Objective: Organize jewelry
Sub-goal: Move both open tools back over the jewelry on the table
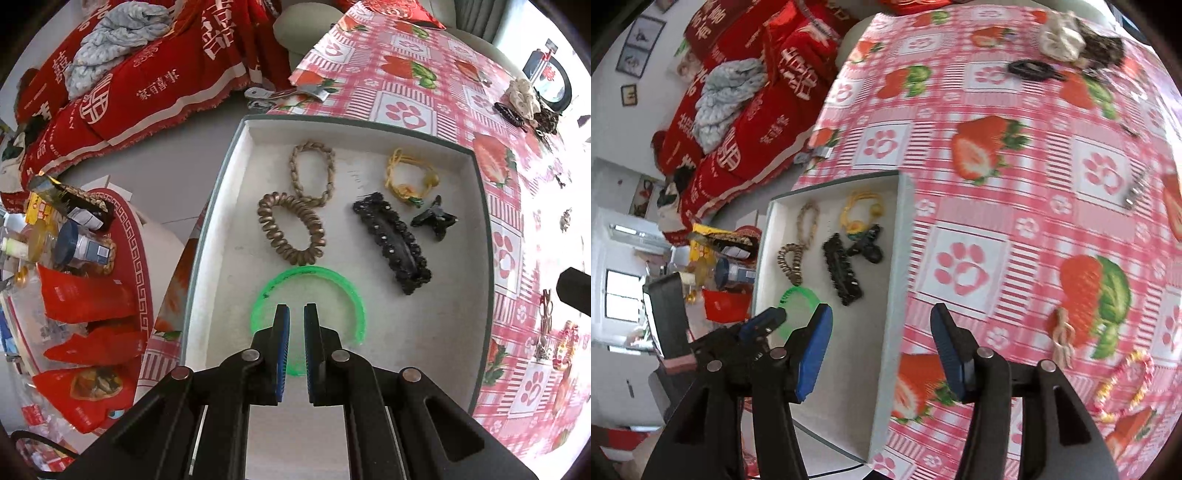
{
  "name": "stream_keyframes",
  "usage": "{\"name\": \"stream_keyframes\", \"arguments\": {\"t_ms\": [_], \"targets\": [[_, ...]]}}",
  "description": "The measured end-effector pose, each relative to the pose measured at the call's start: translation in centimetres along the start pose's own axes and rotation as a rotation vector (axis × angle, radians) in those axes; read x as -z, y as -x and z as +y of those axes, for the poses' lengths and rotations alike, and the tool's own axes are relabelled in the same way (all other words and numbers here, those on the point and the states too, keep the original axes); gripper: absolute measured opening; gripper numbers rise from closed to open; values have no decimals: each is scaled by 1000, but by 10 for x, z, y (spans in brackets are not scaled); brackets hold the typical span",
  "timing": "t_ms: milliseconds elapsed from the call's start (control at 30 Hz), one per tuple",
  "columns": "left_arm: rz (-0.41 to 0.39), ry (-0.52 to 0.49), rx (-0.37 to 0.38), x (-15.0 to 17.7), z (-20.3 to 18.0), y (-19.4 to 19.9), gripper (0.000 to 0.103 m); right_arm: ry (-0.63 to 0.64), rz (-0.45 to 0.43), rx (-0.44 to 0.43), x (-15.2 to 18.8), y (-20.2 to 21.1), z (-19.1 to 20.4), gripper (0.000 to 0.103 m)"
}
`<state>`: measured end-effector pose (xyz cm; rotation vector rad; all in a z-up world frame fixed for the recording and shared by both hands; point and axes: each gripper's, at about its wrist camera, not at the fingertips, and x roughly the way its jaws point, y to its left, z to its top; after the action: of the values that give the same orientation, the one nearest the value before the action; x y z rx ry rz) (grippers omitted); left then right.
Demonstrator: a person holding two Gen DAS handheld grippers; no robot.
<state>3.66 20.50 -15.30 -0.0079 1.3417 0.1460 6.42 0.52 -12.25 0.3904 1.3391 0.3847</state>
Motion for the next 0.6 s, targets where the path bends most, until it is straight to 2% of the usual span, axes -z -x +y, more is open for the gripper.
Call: {"name": "stream_keyframes", "arguments": {"t_ms": [100, 267, 367, 567, 600], "targets": [[3, -17, 6, -2, -8, 2, 14, -38, -12, 15, 6, 10, -18, 65], [-2, -36, 23, -5, -23, 9, 14, -89, -30, 49, 17, 30, -48, 66], [-11, -49, 38, -8, -34, 15, 14, -125, -40, 75, 25, 41, -68, 72], [-25, -63, 54, -12, -53, 23, 15, -199, -51, 119, 40, 59, -105, 72], [-27, -66, 55, -13, -55, 24, 24, -207, -53, 123, 42, 61, -110, 74]]}}
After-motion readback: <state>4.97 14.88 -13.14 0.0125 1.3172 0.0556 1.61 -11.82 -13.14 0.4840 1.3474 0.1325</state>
